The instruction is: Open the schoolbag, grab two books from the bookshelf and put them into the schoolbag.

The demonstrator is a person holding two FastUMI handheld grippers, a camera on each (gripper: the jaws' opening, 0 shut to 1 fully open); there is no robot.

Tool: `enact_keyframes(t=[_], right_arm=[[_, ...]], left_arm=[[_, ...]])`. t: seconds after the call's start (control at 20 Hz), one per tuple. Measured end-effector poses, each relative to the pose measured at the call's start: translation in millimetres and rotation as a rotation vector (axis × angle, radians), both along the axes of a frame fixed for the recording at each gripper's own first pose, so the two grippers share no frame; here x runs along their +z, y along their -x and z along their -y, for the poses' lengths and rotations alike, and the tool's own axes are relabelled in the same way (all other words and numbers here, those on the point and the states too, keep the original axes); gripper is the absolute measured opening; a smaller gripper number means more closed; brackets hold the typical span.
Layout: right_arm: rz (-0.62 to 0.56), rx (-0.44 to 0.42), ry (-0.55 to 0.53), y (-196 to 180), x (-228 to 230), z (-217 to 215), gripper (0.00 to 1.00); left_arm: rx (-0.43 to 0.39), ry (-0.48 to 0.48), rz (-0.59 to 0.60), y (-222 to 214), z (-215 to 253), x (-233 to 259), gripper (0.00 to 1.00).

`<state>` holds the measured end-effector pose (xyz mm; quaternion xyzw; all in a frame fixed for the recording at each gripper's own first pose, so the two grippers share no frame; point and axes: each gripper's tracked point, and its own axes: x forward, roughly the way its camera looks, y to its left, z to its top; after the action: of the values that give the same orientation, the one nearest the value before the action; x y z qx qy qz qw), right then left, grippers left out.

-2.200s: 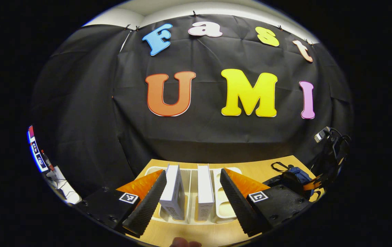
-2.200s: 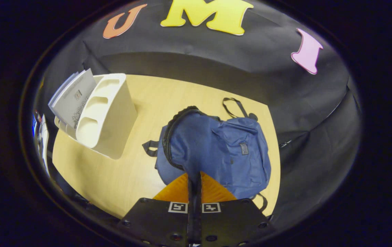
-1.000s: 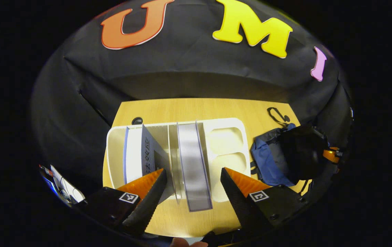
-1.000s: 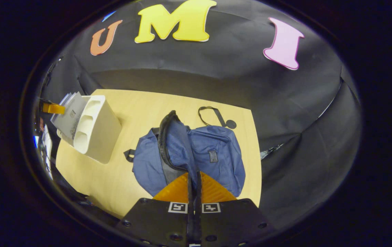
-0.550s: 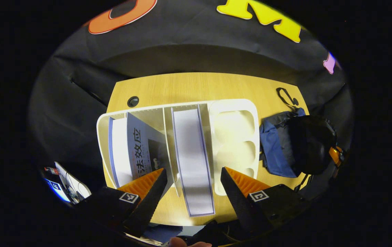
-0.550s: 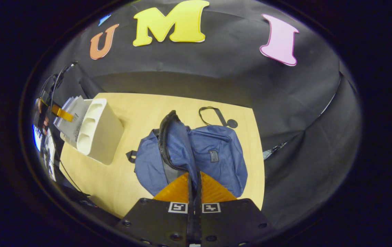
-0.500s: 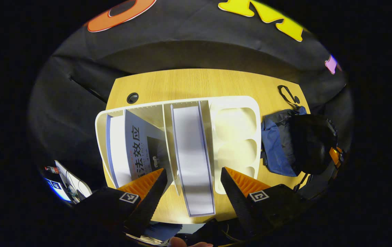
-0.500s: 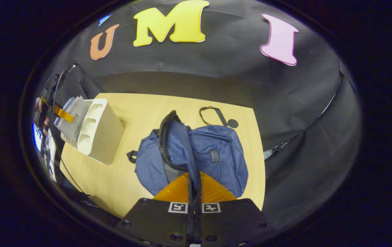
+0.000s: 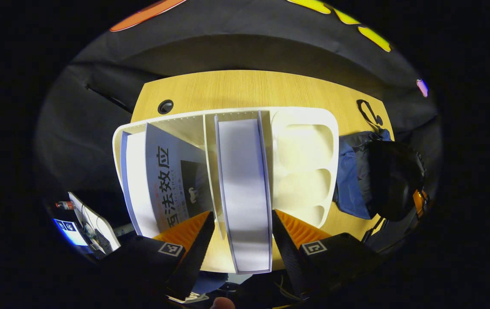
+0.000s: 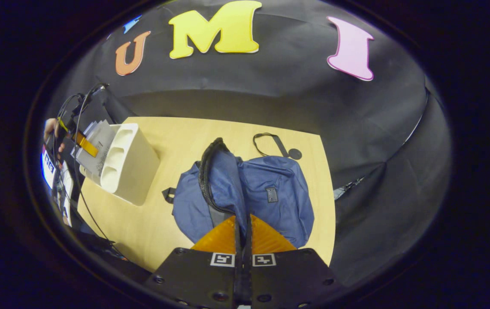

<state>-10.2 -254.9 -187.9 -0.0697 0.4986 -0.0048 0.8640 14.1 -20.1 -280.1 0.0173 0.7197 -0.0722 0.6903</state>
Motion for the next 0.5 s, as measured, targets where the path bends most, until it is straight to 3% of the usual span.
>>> enact_keyframes(t=[0.5], right_arm=[[0.006,0.010,-0.023,3.6,-3.0,-7.0,0.00]], left_arm=[[-0.036,-0.061,-0.041,1.7,-7.2,4.2,0.66]])
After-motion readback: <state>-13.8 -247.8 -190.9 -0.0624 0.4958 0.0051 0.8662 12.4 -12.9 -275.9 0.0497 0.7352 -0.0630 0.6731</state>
